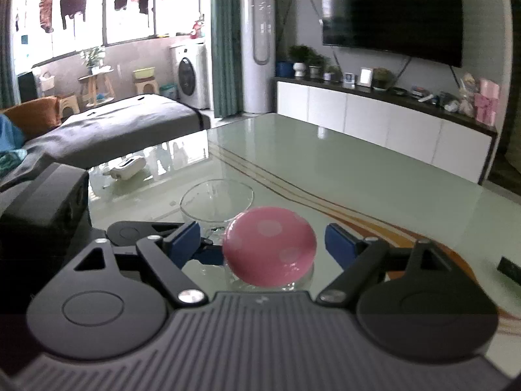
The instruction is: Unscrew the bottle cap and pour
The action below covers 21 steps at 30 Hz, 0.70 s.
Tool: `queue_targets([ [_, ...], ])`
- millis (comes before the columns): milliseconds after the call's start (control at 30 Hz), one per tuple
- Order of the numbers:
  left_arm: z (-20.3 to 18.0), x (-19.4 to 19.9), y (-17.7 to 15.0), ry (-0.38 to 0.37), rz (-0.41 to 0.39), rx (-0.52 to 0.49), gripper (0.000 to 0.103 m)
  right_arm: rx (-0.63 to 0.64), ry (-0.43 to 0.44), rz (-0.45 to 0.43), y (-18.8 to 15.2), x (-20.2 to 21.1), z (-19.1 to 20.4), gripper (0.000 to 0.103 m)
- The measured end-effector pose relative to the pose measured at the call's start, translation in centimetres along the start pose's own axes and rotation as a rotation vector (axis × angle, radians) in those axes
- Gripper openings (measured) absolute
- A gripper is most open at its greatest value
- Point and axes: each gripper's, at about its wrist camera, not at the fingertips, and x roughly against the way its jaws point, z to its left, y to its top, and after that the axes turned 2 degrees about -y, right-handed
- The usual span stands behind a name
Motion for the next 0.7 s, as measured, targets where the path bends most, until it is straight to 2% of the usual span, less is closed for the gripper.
queue_targets([
  [133,0.0,0.0,0.0,-0.002,0.000,0.003,0.075,-0.020,-0.085,0.003,-0.1,-0.3,0.8,0.086],
  [267,0.1,0.0,0.0,-0.002,0.000,0.003,0.075,-0.009,-0.135,0.012,-0.2,-0.8,1.6,0.086],
  [700,0.1,0.0,0.0,-0.001,0.000,0.002,0.076,-0.036,-0.189,0.022,0.1,-2.1,2.5,0.071],
])
